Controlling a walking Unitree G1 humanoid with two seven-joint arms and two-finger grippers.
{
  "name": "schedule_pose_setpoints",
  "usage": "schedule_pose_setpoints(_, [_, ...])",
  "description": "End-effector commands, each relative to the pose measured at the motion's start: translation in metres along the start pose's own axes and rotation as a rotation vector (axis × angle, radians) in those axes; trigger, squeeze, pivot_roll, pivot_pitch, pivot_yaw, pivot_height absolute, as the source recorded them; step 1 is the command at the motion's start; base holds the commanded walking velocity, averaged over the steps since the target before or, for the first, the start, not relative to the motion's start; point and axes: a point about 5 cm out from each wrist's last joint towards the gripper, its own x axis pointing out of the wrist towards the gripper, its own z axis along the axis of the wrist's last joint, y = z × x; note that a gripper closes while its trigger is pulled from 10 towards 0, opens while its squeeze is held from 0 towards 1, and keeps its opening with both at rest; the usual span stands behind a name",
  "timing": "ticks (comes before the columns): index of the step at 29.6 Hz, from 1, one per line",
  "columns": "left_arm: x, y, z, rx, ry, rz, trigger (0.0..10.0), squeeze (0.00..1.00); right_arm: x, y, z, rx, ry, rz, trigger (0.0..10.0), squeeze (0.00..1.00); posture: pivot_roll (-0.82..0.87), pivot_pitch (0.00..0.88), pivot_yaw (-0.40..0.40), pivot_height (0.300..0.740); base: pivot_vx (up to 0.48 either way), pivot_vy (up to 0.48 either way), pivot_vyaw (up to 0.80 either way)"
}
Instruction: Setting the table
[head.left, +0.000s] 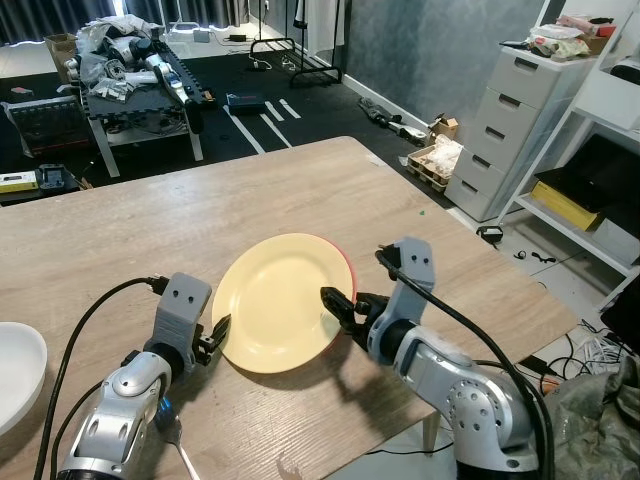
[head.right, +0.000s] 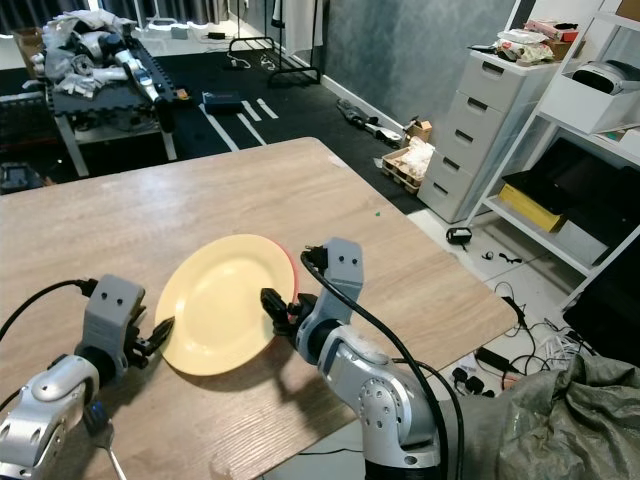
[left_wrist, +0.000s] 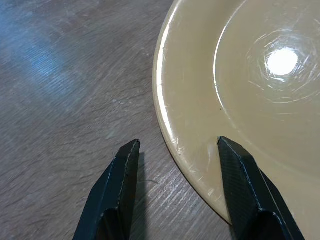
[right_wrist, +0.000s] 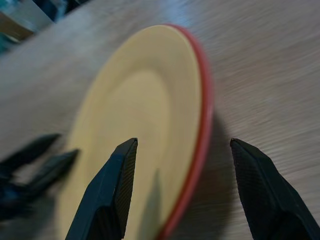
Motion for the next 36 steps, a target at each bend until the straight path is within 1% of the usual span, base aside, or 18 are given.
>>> schedule_pose_setpoints(1, [-0.006, -0.004, -0.033, -0.018, 0.150, -0.001, 10.0, 0.00, 0.001, 0.000, 0.003, -0.054, -0.022, -0.027, 10.0, 0.00, -0.05, 0.000, 0.020, 0.740, 0.000, 0.000, 0.00])
schedule_pose_setpoints(3, [-0.006, -0.005, -0.034, -0.021, 0.151, 0.000, 10.0, 0.00, 0.000, 0.000, 0.007, -0.091, -0.048, -0.040, 10.0, 0.00, -0.05, 0.000, 0.018, 0.740, 0.000, 0.000, 0.00])
schedule_pose_setpoints(6, [-0.006, -0.006, -0.034, -0.023, 0.152, -0.001, 10.0, 0.00, 0.000, 0.001, 0.010, -0.107, -0.069, -0.040, 10.0, 0.00, -0.05, 0.001, 0.016, 0.740, 0.000, 0.000, 0.00])
schedule_pose_setpoints(9, [-0.007, -0.007, -0.035, -0.026, 0.153, -0.002, 10.0, 0.00, -0.007, 0.020, 0.034, -0.156, -0.225, 0.081, 10.0, 0.00, -0.05, 0.001, 0.016, 0.740, 0.000, 0.000, 0.00])
schedule_pose_setpoints(10, [-0.007, -0.007, -0.035, -0.027, 0.154, -0.002, 10.0, 0.00, -0.010, 0.025, 0.038, -0.171, -0.250, 0.118, 10.0, 0.00, -0.05, 0.001, 0.016, 0.740, 0.000, 0.000, 0.00])
schedule_pose_setpoints(12, [-0.006, -0.007, -0.035, -0.028, 0.154, -0.002, 10.0, 0.00, -0.012, 0.037, 0.034, -0.255, -0.233, 0.210, 10.0, 0.00, -0.05, 0.001, 0.017, 0.740, 0.000, 0.000, 0.00])
schedule_pose_setpoints(13, [-0.006, -0.007, -0.035, -0.028, 0.155, -0.002, 10.0, 0.00, -0.012, 0.040, 0.031, -0.287, -0.223, 0.234, 10.0, 0.00, -0.05, 0.001, 0.017, 0.740, 0.000, 0.000, 0.00])
schedule_pose_setpoints(14, [-0.006, -0.007, -0.035, -0.028, 0.155, -0.002, 10.0, 0.00, -0.012, 0.040, 0.031, -0.287, -0.223, 0.234, 10.0, 0.00, -0.05, 0.001, 0.017, 0.740, 0.000, 0.000, 0.00])
schedule_pose_setpoints(16, [-0.003, -0.008, -0.033, -0.033, 0.149, 0.003, 10.0, 0.00, -0.012, 0.047, 0.023, -0.311, -0.198, 0.290, 10.0, 0.00, -0.05, 0.001, 0.014, 0.740, 0.000, 0.000, 0.00])
schedule_pose_setpoints(18, [-0.002, -0.008, -0.032, -0.036, 0.145, 0.006, 10.0, 0.00, -0.012, 0.049, 0.021, -0.312, -0.188, 0.306, 10.0, 0.00, -0.05, 0.000, 0.012, 0.740, 0.000, 0.000, 0.00])
schedule_pose_setpoints(19, [0.005, -0.011, -0.027, -0.045, 0.132, 0.016, 10.0, 0.00, -0.010, 0.050, 0.017, -0.311, -0.174, 0.314, 10.0, 0.00, -0.04, 0.000, 0.004, 0.740, 0.000, 0.000, 0.00])
schedule_pose_setpoints(23, [0.027, -0.026, -0.010, -0.051, 0.098, 0.012, 10.0, 0.00, -0.004, 0.043, 0.015, -0.318, -0.160, 0.279, 10.0, 0.00, -0.04, 0.000, 0.001, 0.740, 0.000, 0.000, 0.00])
schedule_pose_setpoints(25, [0.027, -0.026, -0.010, -0.051, 0.098, 0.012, 10.0, 0.00, -0.004, 0.043, 0.015, -0.318, -0.160, 0.279, 10.0, 0.00, -0.04, 0.000, 0.001, 0.740, 0.000, 0.000, 0.00])
schedule_pose_setpoints(27, [0.035, -0.030, -0.005, -0.049, 0.094, 0.013, 10.0, 0.00, -0.002, 0.038, 0.017, -0.324, -0.160, 0.255, 10.0, 0.00, -0.05, 0.000, 0.002, 0.740, 0.000, 0.000, 0.00])
schedule_pose_setpoints(30, [0.039, -0.032, -0.003, -0.046, 0.092, 0.012, 10.0, 0.00, -0.001, 0.033, 0.018, -0.330, -0.162, 0.233, 10.0, 0.00, -0.06, 0.000, 0.002, 0.740, 0.000, 0.000, 0.00])
schedule_pose_setpoints(31, [0.048, -0.037, 0.003, -0.035, 0.088, 0.000, 10.0, 0.00, 0.001, 0.019, 0.023, -0.341, -0.167, 0.173, 10.0, 0.00, -0.06, 0.000, 0.001, 0.740, 0.000, 0.000, 0.00])
schedule_pose_setpoints(32, [0.048, -0.037, 0.003, -0.035, 0.088, 0.000, 10.0, 0.00, 0.001, 0.019, 0.023, -0.341, -0.167, 0.173, 10.0, 0.00, -0.06, 0.000, 0.001, 0.740, 0.000, 0.000, 0.00])
schedule_pose_setpoints(36, [0.057, -0.051, 0.008, -0.024, 0.085, -0.053, 10.0, 0.00, 0.004, -0.004, 0.027, -0.354, -0.161, 0.069, 10.0, 0.00, -0.07, 0.000, 0.000, 0.740, 0.000, 0.000, 0.00])
